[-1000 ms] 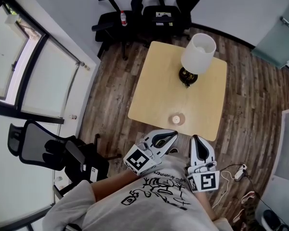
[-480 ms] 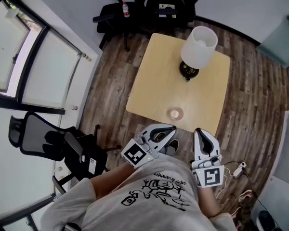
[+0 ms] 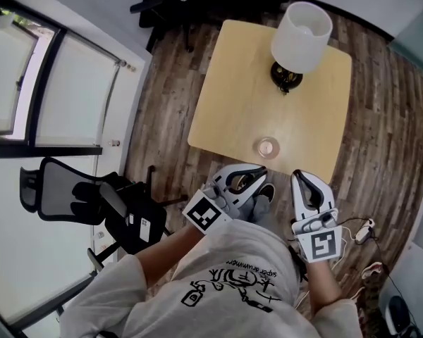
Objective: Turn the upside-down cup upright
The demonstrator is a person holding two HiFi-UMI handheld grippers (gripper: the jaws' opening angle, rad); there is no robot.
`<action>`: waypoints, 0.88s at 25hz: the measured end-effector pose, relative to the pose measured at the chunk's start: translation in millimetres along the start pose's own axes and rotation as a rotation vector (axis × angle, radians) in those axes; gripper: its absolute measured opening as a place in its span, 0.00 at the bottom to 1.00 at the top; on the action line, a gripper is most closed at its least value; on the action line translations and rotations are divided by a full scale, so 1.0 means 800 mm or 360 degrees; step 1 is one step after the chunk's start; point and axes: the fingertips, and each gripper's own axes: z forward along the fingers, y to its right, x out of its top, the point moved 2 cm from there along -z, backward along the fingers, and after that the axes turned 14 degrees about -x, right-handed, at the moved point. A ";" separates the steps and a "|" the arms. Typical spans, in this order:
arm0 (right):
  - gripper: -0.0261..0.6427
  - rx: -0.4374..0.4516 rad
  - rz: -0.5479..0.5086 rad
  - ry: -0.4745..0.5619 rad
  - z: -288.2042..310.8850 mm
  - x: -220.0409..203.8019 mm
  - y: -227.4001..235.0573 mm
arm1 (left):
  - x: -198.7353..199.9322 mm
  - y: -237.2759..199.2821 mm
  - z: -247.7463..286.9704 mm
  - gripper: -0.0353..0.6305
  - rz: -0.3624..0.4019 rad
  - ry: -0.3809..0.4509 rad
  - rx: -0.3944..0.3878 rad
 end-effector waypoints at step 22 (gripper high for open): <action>0.08 0.0051 0.0171 -0.0069 0.023 -0.138 0.016 | -0.188 -0.052 0.035 0.57 0.0047 -0.0202 -0.0004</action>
